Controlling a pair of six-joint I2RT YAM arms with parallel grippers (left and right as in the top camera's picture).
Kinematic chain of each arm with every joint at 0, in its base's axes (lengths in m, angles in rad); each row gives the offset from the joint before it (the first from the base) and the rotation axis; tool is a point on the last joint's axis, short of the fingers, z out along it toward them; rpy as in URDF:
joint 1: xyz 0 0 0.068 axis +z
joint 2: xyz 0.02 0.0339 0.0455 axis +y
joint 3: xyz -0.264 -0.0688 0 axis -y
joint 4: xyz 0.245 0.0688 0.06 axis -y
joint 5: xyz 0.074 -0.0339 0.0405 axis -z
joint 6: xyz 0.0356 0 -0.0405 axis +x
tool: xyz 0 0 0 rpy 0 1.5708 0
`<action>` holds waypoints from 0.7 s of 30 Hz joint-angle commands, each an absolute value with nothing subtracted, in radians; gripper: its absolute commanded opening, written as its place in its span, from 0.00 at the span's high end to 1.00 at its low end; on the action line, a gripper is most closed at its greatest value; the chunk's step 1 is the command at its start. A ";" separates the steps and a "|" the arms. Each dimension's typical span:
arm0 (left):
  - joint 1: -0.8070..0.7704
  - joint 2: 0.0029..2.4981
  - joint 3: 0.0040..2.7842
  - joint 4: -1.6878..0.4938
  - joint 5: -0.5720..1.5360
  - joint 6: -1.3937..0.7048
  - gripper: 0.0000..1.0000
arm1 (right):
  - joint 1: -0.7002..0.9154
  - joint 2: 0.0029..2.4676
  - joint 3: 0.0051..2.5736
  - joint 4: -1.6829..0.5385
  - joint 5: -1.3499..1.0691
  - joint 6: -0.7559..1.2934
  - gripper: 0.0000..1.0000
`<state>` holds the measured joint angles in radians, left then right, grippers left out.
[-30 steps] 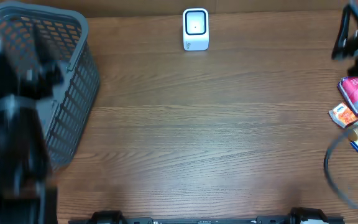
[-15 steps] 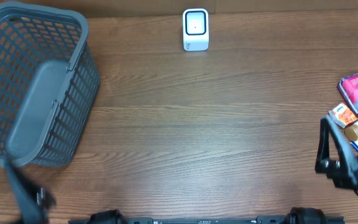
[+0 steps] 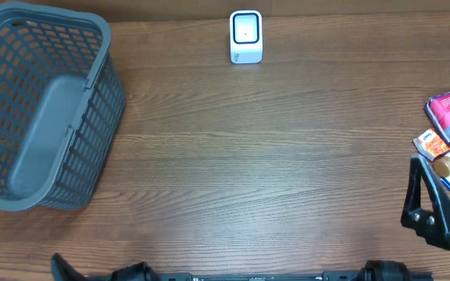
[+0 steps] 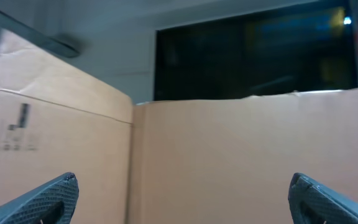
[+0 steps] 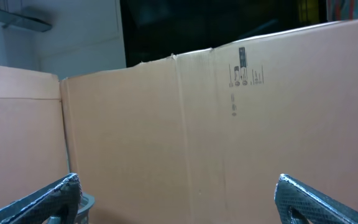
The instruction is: Scan the item barcode
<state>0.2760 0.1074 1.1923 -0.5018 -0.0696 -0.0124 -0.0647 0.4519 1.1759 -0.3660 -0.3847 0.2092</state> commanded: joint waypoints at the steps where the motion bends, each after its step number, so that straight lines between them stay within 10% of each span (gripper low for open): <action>1: 0.281 0.084 1.190 -0.518 0.001 -0.060 0.00 | -0.061 0.357 1.178 -0.378 -0.375 0.212 0.00; 21: 0.251 0.004 1.140 -0.515 0.105 -0.166 0.00 | -0.015 0.006 1.112 -0.464 -0.398 0.296 0.00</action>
